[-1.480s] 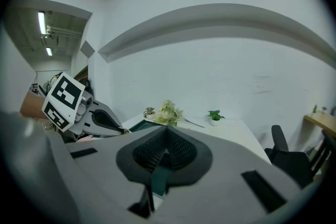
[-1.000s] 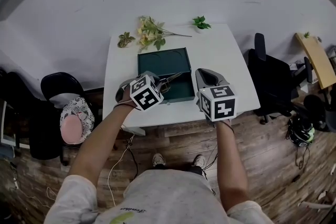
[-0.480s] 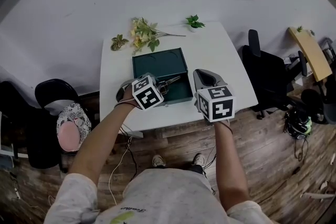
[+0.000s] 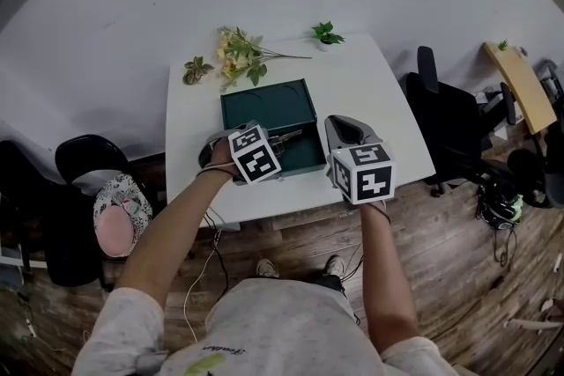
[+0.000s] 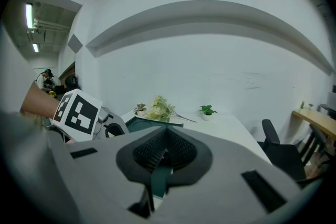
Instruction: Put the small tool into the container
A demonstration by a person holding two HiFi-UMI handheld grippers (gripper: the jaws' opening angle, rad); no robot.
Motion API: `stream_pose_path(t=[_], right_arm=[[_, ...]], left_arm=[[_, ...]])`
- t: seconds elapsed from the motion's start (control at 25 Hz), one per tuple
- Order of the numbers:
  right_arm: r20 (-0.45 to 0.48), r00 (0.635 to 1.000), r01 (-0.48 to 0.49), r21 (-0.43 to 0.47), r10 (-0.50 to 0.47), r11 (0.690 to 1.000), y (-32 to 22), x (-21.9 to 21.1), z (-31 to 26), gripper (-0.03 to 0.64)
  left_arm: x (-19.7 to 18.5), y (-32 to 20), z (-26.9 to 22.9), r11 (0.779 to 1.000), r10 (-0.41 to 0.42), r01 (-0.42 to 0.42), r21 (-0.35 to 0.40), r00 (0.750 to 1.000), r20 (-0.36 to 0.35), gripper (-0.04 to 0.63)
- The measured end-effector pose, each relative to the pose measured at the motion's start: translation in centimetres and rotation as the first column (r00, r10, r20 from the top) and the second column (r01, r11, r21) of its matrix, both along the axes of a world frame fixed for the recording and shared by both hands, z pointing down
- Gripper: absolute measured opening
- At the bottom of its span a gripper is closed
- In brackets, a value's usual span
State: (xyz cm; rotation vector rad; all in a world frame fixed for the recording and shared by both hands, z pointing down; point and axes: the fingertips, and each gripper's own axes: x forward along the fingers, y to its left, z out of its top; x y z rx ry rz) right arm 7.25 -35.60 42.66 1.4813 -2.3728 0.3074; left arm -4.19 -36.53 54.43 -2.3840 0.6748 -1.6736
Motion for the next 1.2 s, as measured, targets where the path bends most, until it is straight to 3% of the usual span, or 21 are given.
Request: stream_pose_path(t=[0.64, 1.2], right_arm=[[-0.013, 1.0, -0.024, -0.011, 0.024, 1.0, -0.2, 0.5, 0.5, 0.005], [-0.022, 0.999, -0.031, -0.017, 0.031, 0.999, -0.3, 0.8, 0.6, 0.005]], left_arm=[[0.7, -1.1, 0.9, 1.0, -0.002, 0.001, -0.031, 0.999, -0.037, 0.009], [1.1, -1.2, 0.9, 0.997, -0.024, 0.014, -0.082, 0.992, -0.122, 0.015]])
